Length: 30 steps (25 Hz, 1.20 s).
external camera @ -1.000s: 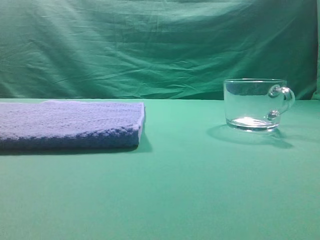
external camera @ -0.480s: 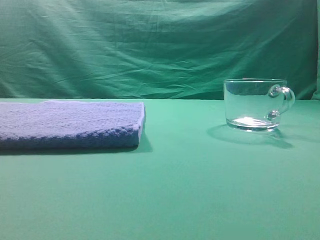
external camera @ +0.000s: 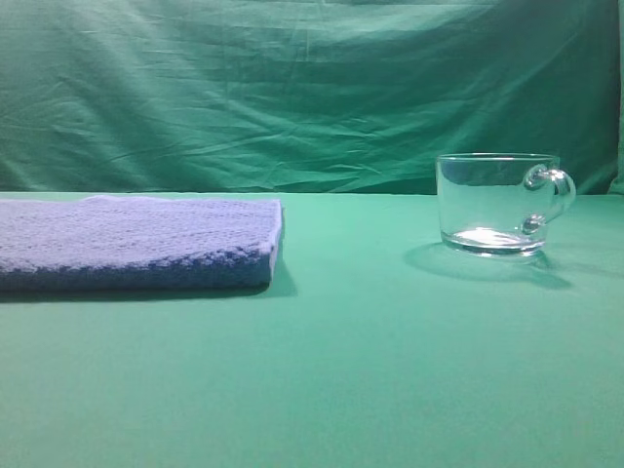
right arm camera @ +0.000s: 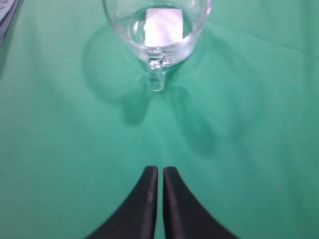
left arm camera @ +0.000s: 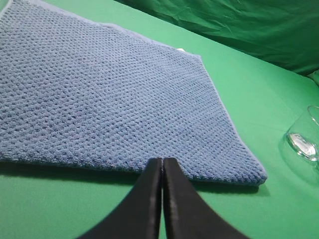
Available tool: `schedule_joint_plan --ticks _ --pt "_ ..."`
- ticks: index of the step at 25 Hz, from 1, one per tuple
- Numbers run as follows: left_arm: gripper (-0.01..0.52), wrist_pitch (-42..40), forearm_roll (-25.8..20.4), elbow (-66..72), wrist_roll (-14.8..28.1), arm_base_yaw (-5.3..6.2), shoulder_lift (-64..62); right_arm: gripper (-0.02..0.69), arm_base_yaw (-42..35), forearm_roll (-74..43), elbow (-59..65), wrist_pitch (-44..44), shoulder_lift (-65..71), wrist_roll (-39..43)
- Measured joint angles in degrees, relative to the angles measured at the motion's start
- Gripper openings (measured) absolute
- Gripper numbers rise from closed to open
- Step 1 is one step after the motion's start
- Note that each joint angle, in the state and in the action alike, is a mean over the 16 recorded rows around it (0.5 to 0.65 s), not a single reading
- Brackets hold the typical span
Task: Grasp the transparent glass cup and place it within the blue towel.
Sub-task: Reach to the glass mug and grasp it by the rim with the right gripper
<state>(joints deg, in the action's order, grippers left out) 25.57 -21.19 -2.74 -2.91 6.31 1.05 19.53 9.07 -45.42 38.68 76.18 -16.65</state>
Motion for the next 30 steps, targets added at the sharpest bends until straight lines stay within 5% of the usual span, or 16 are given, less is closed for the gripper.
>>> schedule_joint_plan --ticks 4,7,21,30 --pt "0.000 0.0 0.0 0.0 0.0 0.00 0.0 0.522 0.6 0.1 -0.1 -4.7 4.5 -0.7" --pt "0.000 0.0 0.0 0.0 0.0 0.00 0.0 0.531 0.6 0.2 -0.2 -8.5 7.7 -0.8" --pt "0.000 0.0 0.0 0.0 0.0 0.00 0.0 0.151 1.2 0.4 -2.2 -18.8 15.6 -2.1" --pt "0.000 0.0 0.0 0.0 0.0 0.00 0.0 0.101 7.7 0.4 -14.9 -15.3 16.0 -2.8"
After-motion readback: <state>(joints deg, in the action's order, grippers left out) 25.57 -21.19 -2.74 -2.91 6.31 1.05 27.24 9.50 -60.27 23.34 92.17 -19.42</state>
